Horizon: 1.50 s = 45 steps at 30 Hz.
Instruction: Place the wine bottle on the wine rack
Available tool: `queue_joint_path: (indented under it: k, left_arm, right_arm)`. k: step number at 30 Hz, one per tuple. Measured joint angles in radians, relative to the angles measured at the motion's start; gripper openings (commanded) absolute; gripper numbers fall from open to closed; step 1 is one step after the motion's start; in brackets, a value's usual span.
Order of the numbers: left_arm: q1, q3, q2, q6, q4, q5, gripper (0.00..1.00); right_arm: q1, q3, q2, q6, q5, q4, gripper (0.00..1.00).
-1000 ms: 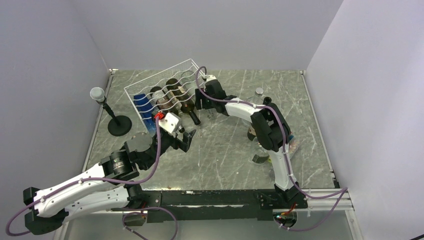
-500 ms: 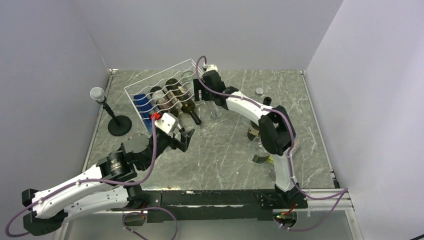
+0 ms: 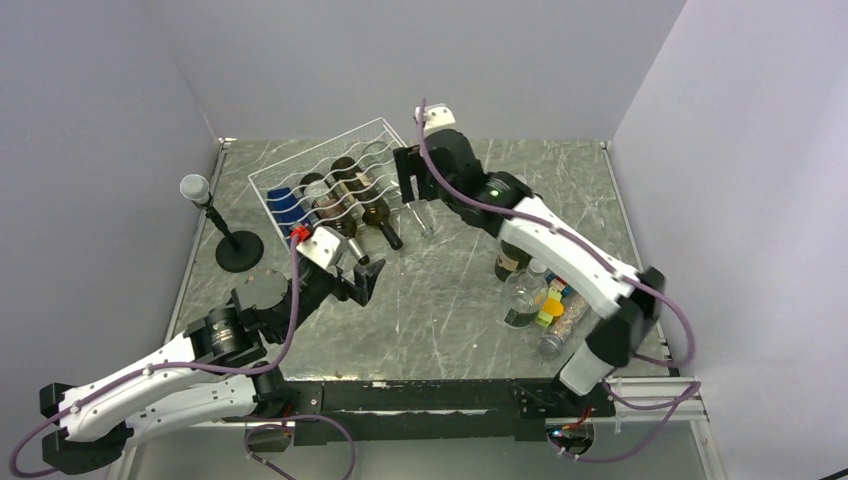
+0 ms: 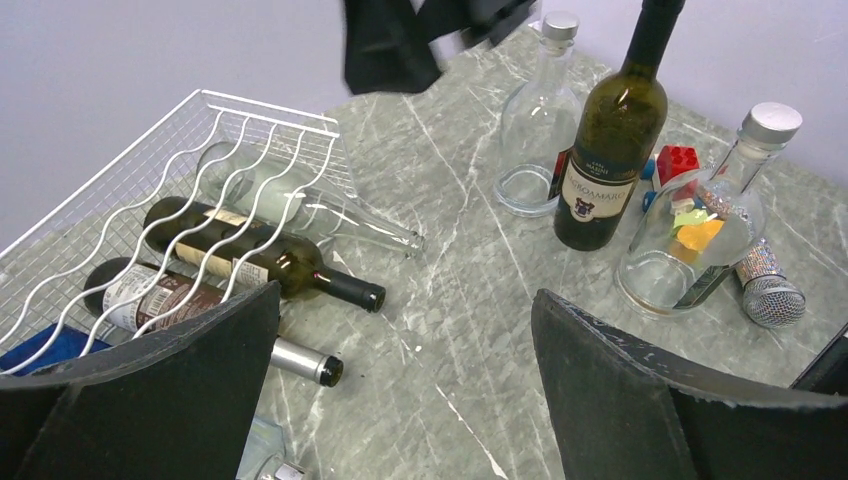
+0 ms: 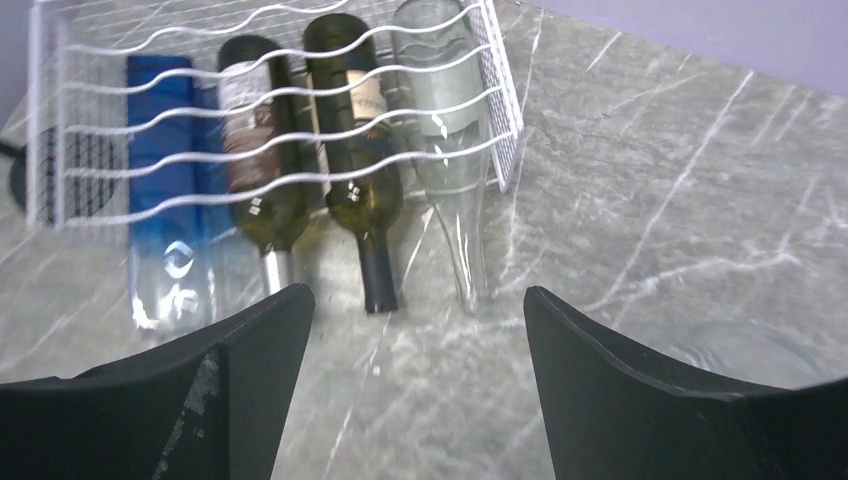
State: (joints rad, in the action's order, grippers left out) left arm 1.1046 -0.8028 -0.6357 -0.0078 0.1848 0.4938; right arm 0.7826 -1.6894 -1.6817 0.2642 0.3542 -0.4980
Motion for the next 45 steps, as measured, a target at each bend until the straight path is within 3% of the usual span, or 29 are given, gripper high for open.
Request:
queue_joint_path:
  k: [9, 14, 19, 27, 35, 45]
  left_arm:
    - [0.0, 0.0, 0.002, -0.014, 0.007, 0.002, 0.99]
    - [0.0, 0.0, -0.003, -0.017, 0.007, 0.012, 0.99]
    - [0.0, 0.0, -0.014, -0.022, 0.008, 0.024, 0.99]
    - [0.0, 0.0, -0.048, -0.031, 0.016, 0.032, 0.99]
    - [0.0, 0.0, -0.052, -0.034, 0.016, 0.032, 0.99]
    - [0.0, 0.0, -0.06, -0.038, 0.017, 0.037, 0.99]
  right_arm:
    - [0.037, 0.138, 0.414, 0.007, 0.103, -0.282, 0.82]
    - [0.046, 0.19, 0.548, 0.076, 0.199, -0.438, 0.83]
    - [0.045, 0.293, 0.632, 0.132, 0.243, -0.535, 0.83]
    - [0.026, 0.427, 0.64, 0.201, 0.247, -0.636, 0.82]
    - [-0.056, 0.507, 0.663, 0.204, 0.248, -0.601, 0.78]
    - [-0.217, 0.537, 0.657, 0.066, 0.252, -0.254, 0.64]
